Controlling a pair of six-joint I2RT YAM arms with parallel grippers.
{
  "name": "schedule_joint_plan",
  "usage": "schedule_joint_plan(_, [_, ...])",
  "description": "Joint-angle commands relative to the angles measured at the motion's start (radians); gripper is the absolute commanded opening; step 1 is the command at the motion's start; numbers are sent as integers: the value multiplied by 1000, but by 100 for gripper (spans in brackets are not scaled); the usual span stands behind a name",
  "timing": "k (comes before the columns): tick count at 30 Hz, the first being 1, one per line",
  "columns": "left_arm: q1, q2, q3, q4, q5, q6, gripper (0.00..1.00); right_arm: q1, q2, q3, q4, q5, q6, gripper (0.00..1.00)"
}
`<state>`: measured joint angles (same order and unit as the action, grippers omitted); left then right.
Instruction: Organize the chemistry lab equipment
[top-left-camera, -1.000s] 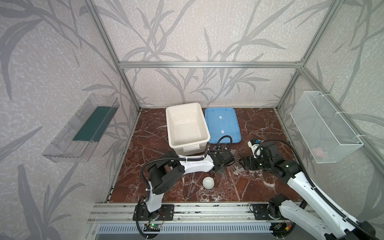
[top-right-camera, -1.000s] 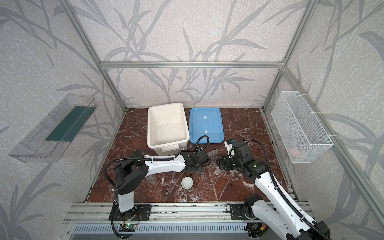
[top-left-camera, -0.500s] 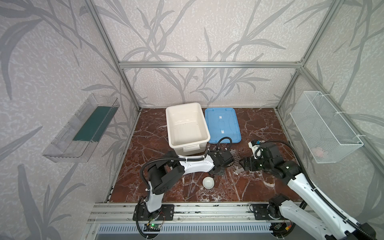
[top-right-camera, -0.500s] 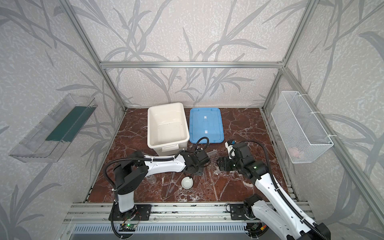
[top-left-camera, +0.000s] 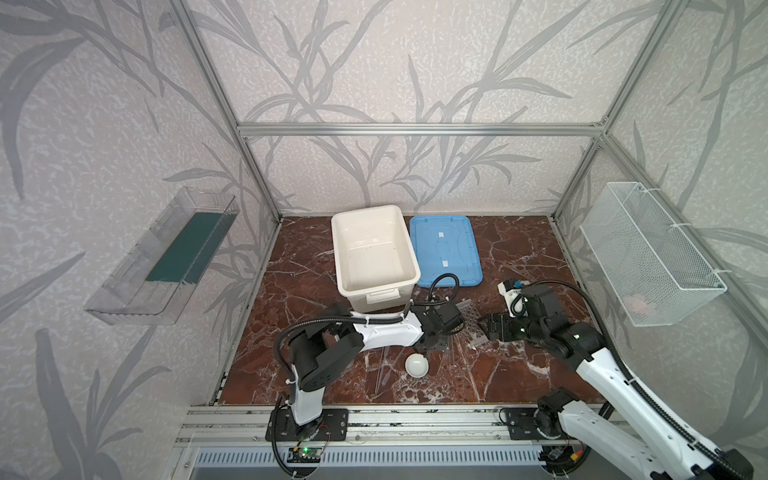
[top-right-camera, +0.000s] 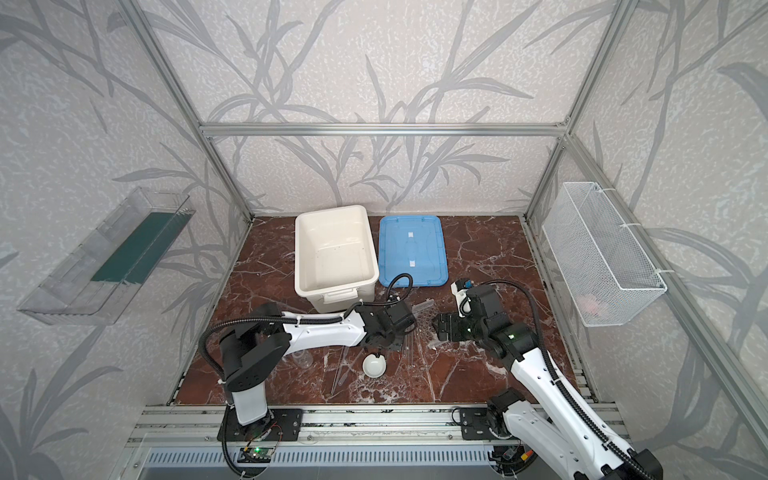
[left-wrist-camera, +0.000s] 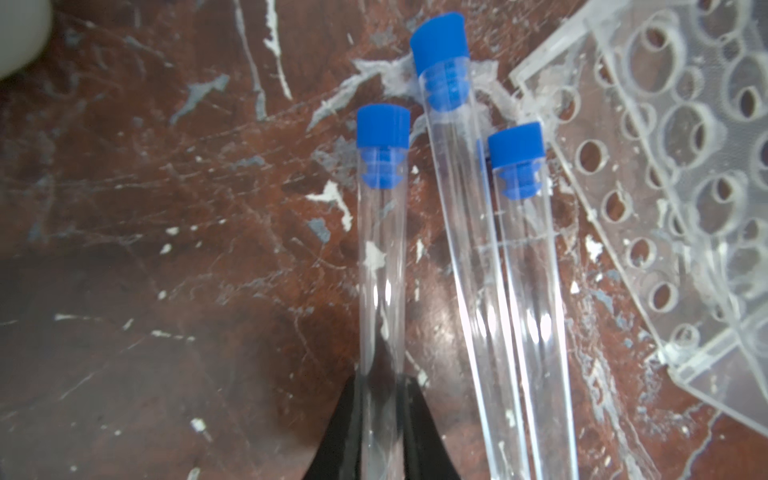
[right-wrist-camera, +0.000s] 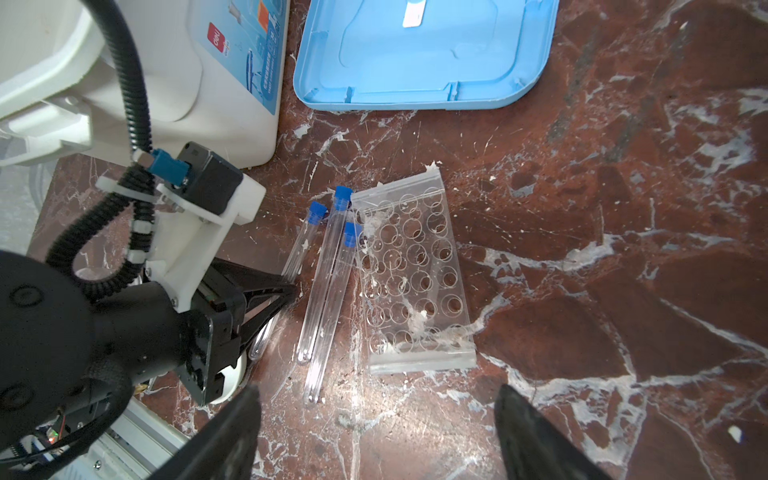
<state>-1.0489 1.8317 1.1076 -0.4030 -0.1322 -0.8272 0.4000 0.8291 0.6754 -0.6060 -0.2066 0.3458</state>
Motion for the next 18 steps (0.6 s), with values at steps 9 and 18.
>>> schedule_joint_plan(9, [7, -241, -234, 490, 42, 167, 16, -6, 22, 13, 133, -190, 40, 95])
schedule_joint_plan(18, [6, -315, -378, 788, 138, 274, 16, -6, 140, 38, 338, -343, 110, 93])
